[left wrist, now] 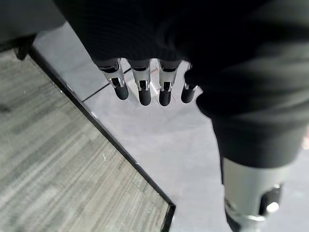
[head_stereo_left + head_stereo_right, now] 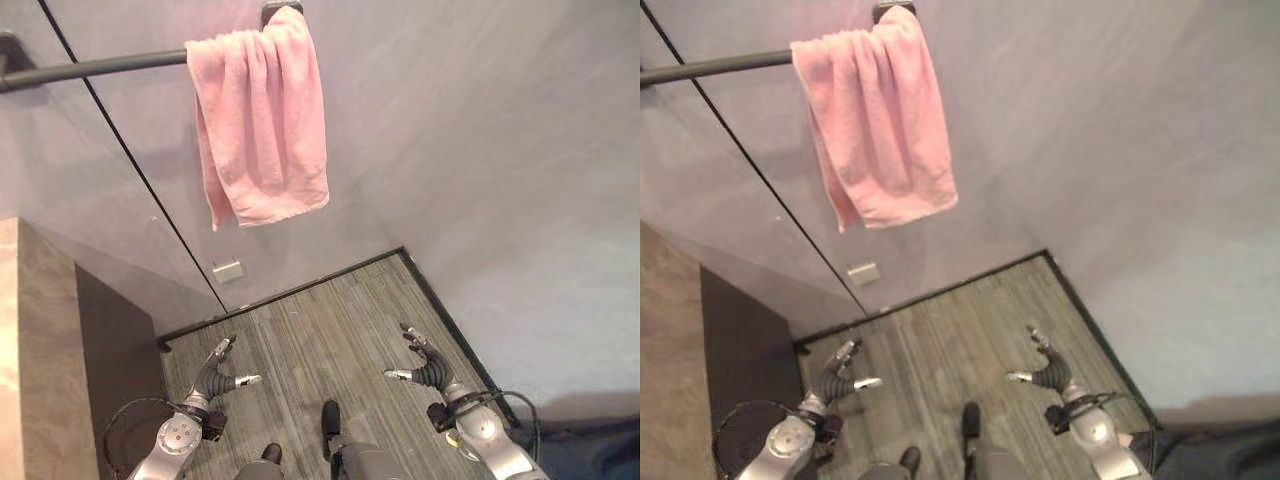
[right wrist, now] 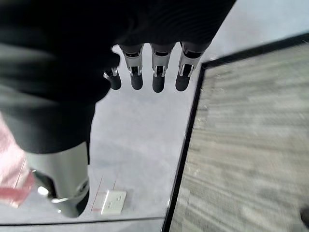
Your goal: Put brush and paste in cup on sink, flatten towel.
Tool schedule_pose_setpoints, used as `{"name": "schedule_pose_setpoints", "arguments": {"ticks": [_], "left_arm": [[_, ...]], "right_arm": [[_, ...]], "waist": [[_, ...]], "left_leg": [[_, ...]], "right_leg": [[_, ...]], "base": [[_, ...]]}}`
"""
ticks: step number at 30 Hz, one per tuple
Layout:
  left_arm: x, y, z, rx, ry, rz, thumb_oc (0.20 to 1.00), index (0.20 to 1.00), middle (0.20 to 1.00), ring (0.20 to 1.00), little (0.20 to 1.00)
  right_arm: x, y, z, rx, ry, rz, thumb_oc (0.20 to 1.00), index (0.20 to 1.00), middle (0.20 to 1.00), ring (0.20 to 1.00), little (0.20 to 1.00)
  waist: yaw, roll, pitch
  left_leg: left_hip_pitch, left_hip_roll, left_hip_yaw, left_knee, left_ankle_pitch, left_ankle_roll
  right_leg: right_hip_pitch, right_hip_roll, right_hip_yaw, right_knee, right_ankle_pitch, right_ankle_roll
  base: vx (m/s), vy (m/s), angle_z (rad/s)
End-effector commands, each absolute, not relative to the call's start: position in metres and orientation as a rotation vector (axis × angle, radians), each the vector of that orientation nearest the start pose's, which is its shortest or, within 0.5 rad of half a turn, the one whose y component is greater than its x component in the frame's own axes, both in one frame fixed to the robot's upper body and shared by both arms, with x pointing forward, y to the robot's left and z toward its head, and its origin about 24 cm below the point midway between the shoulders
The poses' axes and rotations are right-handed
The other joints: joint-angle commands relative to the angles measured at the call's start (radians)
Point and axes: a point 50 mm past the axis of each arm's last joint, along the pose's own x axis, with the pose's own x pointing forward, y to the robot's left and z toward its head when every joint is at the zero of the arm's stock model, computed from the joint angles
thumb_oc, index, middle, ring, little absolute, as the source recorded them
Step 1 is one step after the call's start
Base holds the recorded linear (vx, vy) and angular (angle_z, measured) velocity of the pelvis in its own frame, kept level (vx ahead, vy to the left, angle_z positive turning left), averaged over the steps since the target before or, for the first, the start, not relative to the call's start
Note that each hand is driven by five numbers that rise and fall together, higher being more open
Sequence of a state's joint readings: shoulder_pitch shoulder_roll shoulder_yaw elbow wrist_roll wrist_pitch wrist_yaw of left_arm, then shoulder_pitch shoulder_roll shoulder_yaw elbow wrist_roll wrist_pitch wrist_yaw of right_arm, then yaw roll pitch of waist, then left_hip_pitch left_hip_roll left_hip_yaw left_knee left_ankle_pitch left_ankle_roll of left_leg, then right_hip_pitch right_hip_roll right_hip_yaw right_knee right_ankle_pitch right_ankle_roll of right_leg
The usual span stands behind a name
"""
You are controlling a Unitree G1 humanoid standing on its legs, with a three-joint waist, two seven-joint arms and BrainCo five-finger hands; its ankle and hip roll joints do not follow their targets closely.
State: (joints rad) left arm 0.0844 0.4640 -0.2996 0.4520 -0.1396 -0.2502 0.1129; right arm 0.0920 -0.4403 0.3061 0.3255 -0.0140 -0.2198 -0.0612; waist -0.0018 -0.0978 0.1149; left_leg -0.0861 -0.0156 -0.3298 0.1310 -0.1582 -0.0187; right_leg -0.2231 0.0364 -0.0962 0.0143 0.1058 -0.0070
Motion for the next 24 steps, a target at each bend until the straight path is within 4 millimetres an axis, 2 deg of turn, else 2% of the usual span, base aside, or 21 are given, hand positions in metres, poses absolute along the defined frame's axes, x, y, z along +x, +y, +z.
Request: {"name": "schedule_pose_setpoints", "arguments": {"ticks": [1,3,6,7,9,10,13,14,16,18,19,20,21,22,23,24], "left_arm": [[0.218,0.216,-0.029,0.364,0.213,-0.076,1.000,1.000,1.000,1.000,1.000],[0.220,0.213,-0.031,0.354,0.220,-0.077,1.000,1.000,1.000,1.000,1.000],[0.219,0.210,-0.037,0.357,0.244,-0.085,1.000,1.000,1.000,1.000,1.000],[0.219,0.210,-0.037,0.356,0.244,-0.085,1.000,1.000,1.000,1.000,1.000],[0.218,0.207,-0.039,0.359,0.254,-0.098,1.000,1.000,1.000,1.000,1.000],[0.219,0.205,-0.040,0.374,0.257,-0.112,1.000,1.000,1.000,1.000,1.000],[0.217,0.207,-0.041,0.388,0.260,-0.107,1.000,1.000,1.000,1.000,1.000],[0.215,0.209,-0.043,0.391,0.269,-0.101,1.000,1.000,1.000,1.000,1.000],[0.212,0.213,-0.044,0.400,0.279,-0.089,1.000,1.000,1.000,1.000,1.000],[0.214,0.215,-0.042,0.422,0.272,-0.103,1.000,1.000,1.000,1.000,1.000],[0.215,0.216,-0.041,0.428,0.268,-0.106,1.000,1.000,1.000,1.000,1.000],[0.214,0.217,-0.042,0.434,0.270,-0.100,1.000,1.000,1.000,1.000,1.000],[0.215,0.220,-0.041,0.423,0.267,-0.065,1.000,1.000,1.000,1.000,1.000],[0.214,0.221,-0.042,0.415,0.274,-0.058,1.000,1.000,1.000,1.000,1.000],[0.211,0.222,-0.046,0.416,0.290,-0.050,1.000,1.000,1.000,1.000,1.000],[0.209,0.222,-0.049,0.409,0.302,-0.039,1.000,1.000,1.000,1.000,1.000]], "right_arm": [[0.207,-0.207,-0.018,-0.456,0.171,0.163,1.000,1.000,1.000,1.000,1.000],[0.207,-0.211,-0.019,-0.454,0.176,0.141,1.000,1.000,1.000,1.000,1.000],[0.204,-0.214,-0.023,-0.455,0.201,0.123,1.000,1.000,1.000,1.000,1.000],[0.204,-0.214,-0.023,-0.456,0.201,0.123,1.000,1.000,1.000,1.000,1.000],[0.201,-0.214,-0.026,-0.452,0.218,0.117,1.000,1.000,1.000,1.000,1.000],[0.199,-0.213,-0.028,-0.447,0.227,0.113,1.000,1.000,1.000,1.000,1.000],[0.199,-0.209,-0.029,-0.452,0.228,0.137,1.000,1.000,1.000,1.000,1.000],[0.199,-0.207,-0.031,-0.453,0.234,0.146,1.000,1.000,1.000,1.000,1.000],[0.204,-0.200,-0.030,-0.451,0.219,0.172,1.000,1.000,1.000,1.000,1.000],[0.203,-0.197,-0.030,-0.434,0.216,0.185,1.000,1.000,1.000,1.000,1.000],[0.203,-0.196,-0.029,-0.434,0.209,0.192,1.000,1.000,1.000,1.000,1.000],[0.203,-0.195,-0.027,-0.429,0.201,0.194,1.000,1.000,1.000,1.000,1.000],[0.207,-0.191,-0.024,-0.438,0.179,0.209,1.000,1.000,1.000,1.000,1.000],[0.205,-0.191,-0.025,-0.440,0.188,0.221,1.000,1.000,1.000,1.000,1.000],[0.204,-0.191,-0.027,-0.449,0.196,0.225,1.000,1.000,1.000,1.000,1.000],[0.202,-0.194,-0.027,-0.451,0.200,0.221,1.000,1.000,1.000,1.000,1.000]], "waist": [[-0.026,0.012,-0.016],[-0.045,0.013,-0.021],[-0.066,0.031,-0.034],[-0.066,0.031,-0.035],[-0.080,0.041,-0.038],[-0.090,0.047,-0.037],[-0.086,0.053,-0.039],[-0.084,0.054,-0.037],[-0.071,0.052,-0.030],[-0.092,0.054,-0.017],[-0.100,0.057,-0.018],[-0.098,0.058,-0.019],[-0.071,0.050,-0.016],[-0.074,0.037,-0.014],[-0.071,0.022,-0.024],[-0.062,0.017,-0.039]], "left_leg": [[0.037,0.009,0.123,-0.021,0.079,-0.013],[0.019,0.018,0.210,-0.023,0.078,-0.012],[0.023,0.040,0.364,-0.037,0.072,-0.003],[0.023,0.040,0.364,-0.037,0.071,-0.003],[0.018,0.045,0.445,-0.032,0.074,-0.001],[0.004,0.043,0.513,-0.029,0.075,0.002],[0.010,0.030,0.505,-0.038,0.074,0.008],[0.022,0.025,0.503,-0.050,0.054,0.016],[0.020,0.005,0.458,-0.041,0.051,0.035],[0.025,-0.009,0.412,-0.048,0.048,0.055],[0.027,-0.008,0.396,-0.055,0.053,0.056],[0.031,-0.005,0.396,-0.054,0.053,0.054],[0.039,0.021,0.413,-0.054,0.049,0.039],[0.048,0.025,0.396,-0.044,0.054,0.027],[0.060,0.036,0.395,-0.063,0.063,0.016],[0.061,0.054,0.386,-0.088,0.094,-0.003]], "right_leg": [[0.010,-0.084,-0.031,0.120,-0.113,0.114],[0.022,-0.100,-0.054,0.117,-0.115,0.114],[0.046,-0.116,-0.080,0.124,-0.132,0.112],[0.046,-0.116,-0.080,0.123,-0.132,0.112],[0.057,-0.129,-0.095,0.125,-0.135,0.111],[0.068,-0.142,-0.112,0.124,-0.132,0.114],[0.070,-0.142,-0.110,0.138,-0.133,0.115],[0.074,-0.144,-0.103,0.148,-0.143,0.118],[0.054,-0.142,-0.048,0.220,-0.139,0.128],[0.020,-0.117,0.101,0.310,-0.126,0.147],[0.007,-0.096,0.148,0.323,-0.119,0.147],[0.005,-0.099,0.153,0.312,-0.123,0.145],[-0.021,-0.161,0.061,0.208,-0.090,0.147],[-0.006,-0.153,0.086,0.170,-0.090,0.165],[0.022,-0.146,0.081,0.137,-0.093,0.163],[0.042,-0.129,0.068,0.107,-0.098,0.155]], "base": [[0.09,-0.050,1.04],[0.08,-0.010,1.05],[0.07,0.028,0.36],[0.04,0.042,0.13],[0.03,0.066,0.53],[0.04,0.093,0.59],[0.05,0.077,0.52],[0.05,0.110,0.26],[0.04,0.152,-0.24],[0.01,0.084,-0.01],[0.02,0.028,0.74],[0.03,-0.106,0.83],[0.08,-0.206,-0.04],[0.13,-0.314,-0.84],[0.14,-0.316,-0.89],[0.12,-0.303,0.26]]}}
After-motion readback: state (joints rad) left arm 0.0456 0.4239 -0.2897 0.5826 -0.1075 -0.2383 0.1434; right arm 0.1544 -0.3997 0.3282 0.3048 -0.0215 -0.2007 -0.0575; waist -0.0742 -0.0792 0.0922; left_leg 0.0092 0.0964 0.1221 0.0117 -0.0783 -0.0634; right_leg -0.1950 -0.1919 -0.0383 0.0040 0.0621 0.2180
